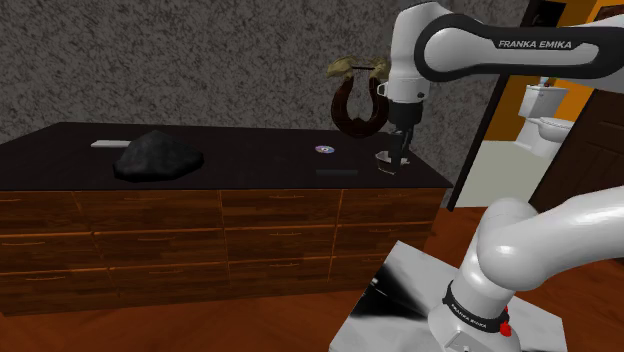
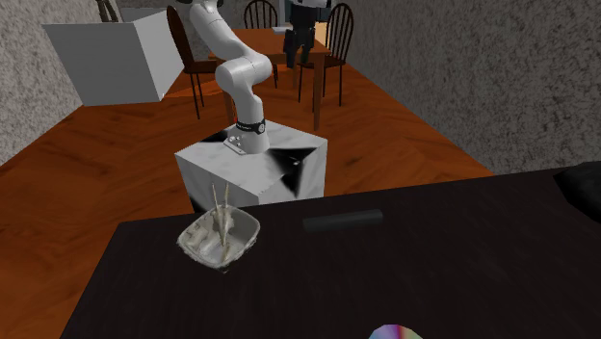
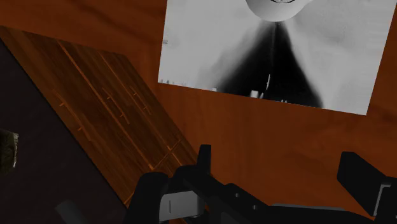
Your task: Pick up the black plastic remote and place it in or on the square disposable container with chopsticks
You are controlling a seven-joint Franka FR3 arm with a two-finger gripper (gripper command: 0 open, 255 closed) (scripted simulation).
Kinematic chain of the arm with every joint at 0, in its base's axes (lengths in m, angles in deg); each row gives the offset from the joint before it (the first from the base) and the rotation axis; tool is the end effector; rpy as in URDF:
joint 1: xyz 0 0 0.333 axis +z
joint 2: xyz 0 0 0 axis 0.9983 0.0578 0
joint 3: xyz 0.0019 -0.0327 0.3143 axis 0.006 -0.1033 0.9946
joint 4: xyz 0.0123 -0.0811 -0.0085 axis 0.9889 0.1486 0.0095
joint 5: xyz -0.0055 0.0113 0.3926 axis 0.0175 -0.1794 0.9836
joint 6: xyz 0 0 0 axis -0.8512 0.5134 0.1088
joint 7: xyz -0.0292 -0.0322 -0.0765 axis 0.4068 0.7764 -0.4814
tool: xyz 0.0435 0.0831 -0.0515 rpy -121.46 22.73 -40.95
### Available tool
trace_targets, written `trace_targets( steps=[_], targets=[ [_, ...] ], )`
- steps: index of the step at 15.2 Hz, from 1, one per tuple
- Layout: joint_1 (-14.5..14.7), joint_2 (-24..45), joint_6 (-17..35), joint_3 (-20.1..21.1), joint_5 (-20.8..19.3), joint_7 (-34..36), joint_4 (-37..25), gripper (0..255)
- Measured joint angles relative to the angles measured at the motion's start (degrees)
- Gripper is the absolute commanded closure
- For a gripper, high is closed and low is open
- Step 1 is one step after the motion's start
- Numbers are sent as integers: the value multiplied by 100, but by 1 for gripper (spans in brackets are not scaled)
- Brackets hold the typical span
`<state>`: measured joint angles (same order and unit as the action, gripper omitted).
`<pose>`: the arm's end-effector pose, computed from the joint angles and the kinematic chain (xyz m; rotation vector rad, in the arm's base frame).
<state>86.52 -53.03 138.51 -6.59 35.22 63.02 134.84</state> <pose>0.2869 -0.0189 0.5603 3.0709 0.1838 -0.1806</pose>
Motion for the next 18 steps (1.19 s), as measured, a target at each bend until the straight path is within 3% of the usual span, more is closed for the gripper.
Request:
trace_targets(
  steps=[3,11,18],
  targets=[
    [-14,96,201,-145,-117,-198,68,0],
    [-63,1057,1530,-1022,-693,-1425,147,0],
    [17,2381,2657,-1783,-816,-2586,-345,0]
  ],
)
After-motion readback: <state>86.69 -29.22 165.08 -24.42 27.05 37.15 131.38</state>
